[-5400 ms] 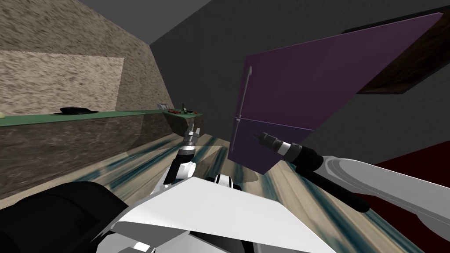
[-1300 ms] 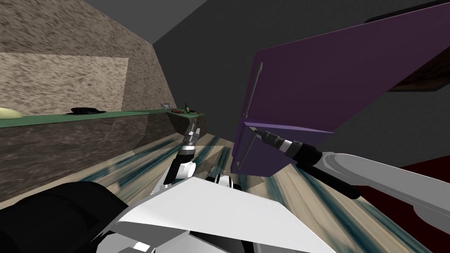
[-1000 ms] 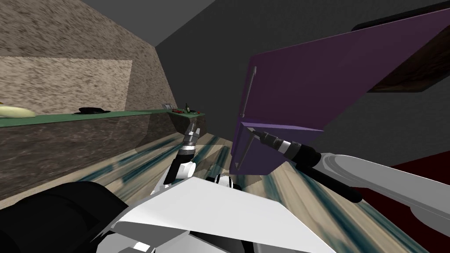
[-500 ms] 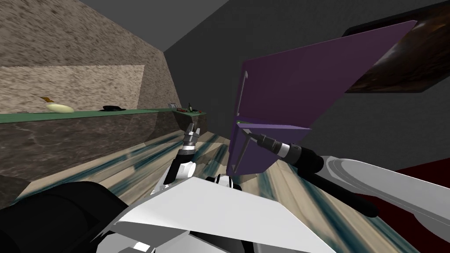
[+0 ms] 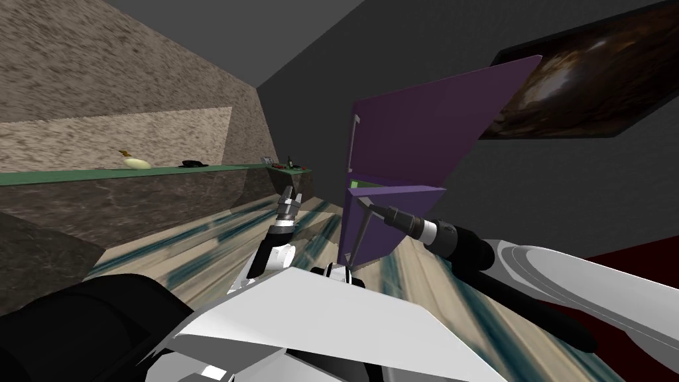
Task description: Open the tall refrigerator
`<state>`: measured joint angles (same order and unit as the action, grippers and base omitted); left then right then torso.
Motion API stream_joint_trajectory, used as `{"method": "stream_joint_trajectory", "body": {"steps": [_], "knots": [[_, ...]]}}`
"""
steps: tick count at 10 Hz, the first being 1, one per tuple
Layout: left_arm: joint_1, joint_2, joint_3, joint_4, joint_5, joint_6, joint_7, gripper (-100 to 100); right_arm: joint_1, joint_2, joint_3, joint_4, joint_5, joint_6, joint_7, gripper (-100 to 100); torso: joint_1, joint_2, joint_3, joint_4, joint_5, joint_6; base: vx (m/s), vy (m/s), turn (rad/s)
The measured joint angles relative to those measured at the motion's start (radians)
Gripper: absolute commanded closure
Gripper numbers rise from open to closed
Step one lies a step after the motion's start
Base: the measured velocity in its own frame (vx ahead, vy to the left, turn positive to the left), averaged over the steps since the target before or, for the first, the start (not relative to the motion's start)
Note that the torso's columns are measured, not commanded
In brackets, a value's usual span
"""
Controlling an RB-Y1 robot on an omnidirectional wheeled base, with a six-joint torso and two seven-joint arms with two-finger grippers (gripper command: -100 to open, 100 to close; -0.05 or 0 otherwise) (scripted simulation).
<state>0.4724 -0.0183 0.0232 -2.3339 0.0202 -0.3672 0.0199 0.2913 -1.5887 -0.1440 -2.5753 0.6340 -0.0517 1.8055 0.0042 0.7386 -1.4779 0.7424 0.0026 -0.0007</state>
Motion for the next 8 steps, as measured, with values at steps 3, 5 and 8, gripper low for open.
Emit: {"method": "stream_joint_trajectory", "body": {"steps": [3, 5, 8], "knots": [[0.000, 0.000, 0.000, 0.000, 0.000, 0.000, 0.000, 0, 0.008, 0.004, -0.010, -0.022, -0.001, -0.013, 0.006, 100, 0.003, 0.001, 0.002, -0.001, 0.000, 0.000, -0.087, -0.121, 0.080], [0.000, 0.000, 0.000, 0.000, 0.000, 0.000, 0.000, 0, 0.005, 0.009, -0.011, -0.019, -0.019, -0.020, 0.024, 100, -0.005, 0.006, 0.006, -0.002, -0.003, -0.001, -0.126, -0.221, 0.248], [0.000, 0.000, 0.000, 0.000, 0.000, 0.000, 0.000, 0, 0.002, 0.014, -0.010, -0.024, -0.044, -0.042, 0.052, 100, -0.008, 0.004, 0.006, 0.000, -0.003, 0.001, -0.172, -0.208, 0.217]]}}
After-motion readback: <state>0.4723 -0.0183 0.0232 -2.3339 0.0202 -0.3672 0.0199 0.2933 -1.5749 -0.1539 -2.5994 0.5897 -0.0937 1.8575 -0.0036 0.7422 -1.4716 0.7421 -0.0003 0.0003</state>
